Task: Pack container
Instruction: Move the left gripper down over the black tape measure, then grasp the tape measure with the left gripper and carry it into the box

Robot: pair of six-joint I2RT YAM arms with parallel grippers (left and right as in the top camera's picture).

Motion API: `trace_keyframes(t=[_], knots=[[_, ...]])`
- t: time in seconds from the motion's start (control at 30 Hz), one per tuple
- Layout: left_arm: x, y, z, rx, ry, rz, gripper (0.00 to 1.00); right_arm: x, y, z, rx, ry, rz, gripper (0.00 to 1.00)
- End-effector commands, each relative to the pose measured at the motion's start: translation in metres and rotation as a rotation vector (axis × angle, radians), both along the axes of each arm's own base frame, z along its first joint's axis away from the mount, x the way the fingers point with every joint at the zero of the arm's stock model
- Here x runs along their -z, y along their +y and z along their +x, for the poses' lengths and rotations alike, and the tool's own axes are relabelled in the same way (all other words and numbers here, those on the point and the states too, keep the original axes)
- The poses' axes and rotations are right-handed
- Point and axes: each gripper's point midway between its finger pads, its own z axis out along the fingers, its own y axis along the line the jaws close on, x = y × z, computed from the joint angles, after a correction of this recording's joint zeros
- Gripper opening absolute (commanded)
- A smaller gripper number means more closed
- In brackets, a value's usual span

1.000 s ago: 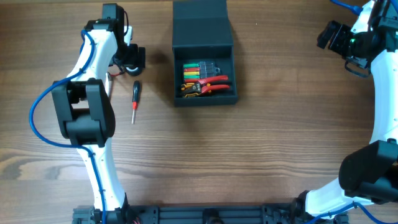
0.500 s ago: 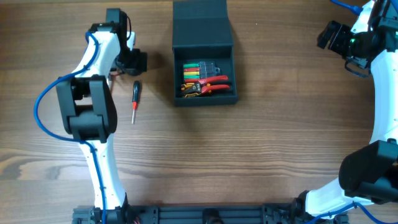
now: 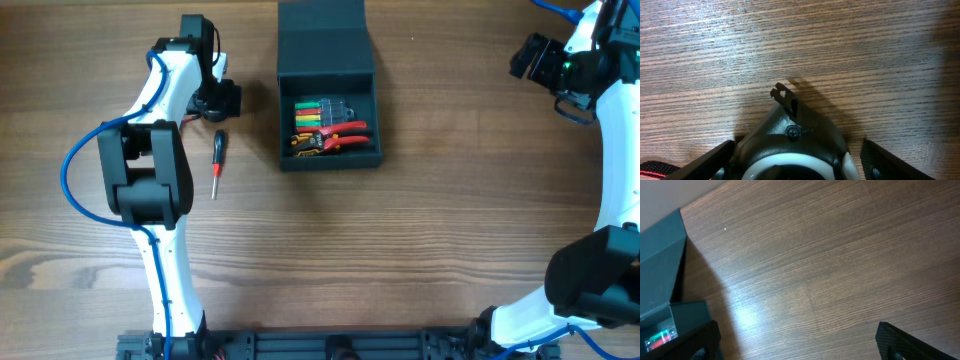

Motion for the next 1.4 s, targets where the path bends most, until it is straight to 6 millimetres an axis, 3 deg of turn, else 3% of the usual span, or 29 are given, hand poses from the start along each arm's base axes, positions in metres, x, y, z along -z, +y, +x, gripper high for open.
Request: trace_keyframes(t=[0.0, 0.3, 0.5, 0.63, 0.93, 1.13, 1.37], knots=[[0.003, -0.004, 0.002, 0.027, 0.005, -0.009, 0.77, 0.006, -0.004, 0.001, 0.021, 0.015, -0.003, 1.0], [0.003, -0.004, 0.001, 0.027, 0.007, -0.009, 0.64, 0.006, -0.004, 0.0, 0.021, 0.016, -0.002, 1.0], [0.003, -0.004, 0.001, 0.023, 0.007, -0.009, 0.35, 0.006, -0.004, 0.001, 0.021, 0.015, -0.003, 1.0], [0.002, -0.004, -0.001, 0.004, 0.015, -0.015, 0.25, 0.005, -0.005, 0.002, 0.021, 0.009, -0.004, 1.0], [-0.017, -0.005, -0.001, -0.003, -0.006, -0.017, 0.18, 0.004, -0.005, 0.004, 0.021, 0.001, -0.006, 1.0], [-0.056, -0.009, 0.004, -0.001, -0.088, -0.022, 0.13, 0.004, -0.005, 0.004, 0.021, 0.0, -0.006, 1.0], [-0.134, -0.026, 0.0, -0.069, -0.233, -0.06, 0.08, 0.004, -0.005, 0.004, 0.021, 0.001, -0.006, 1.0]])
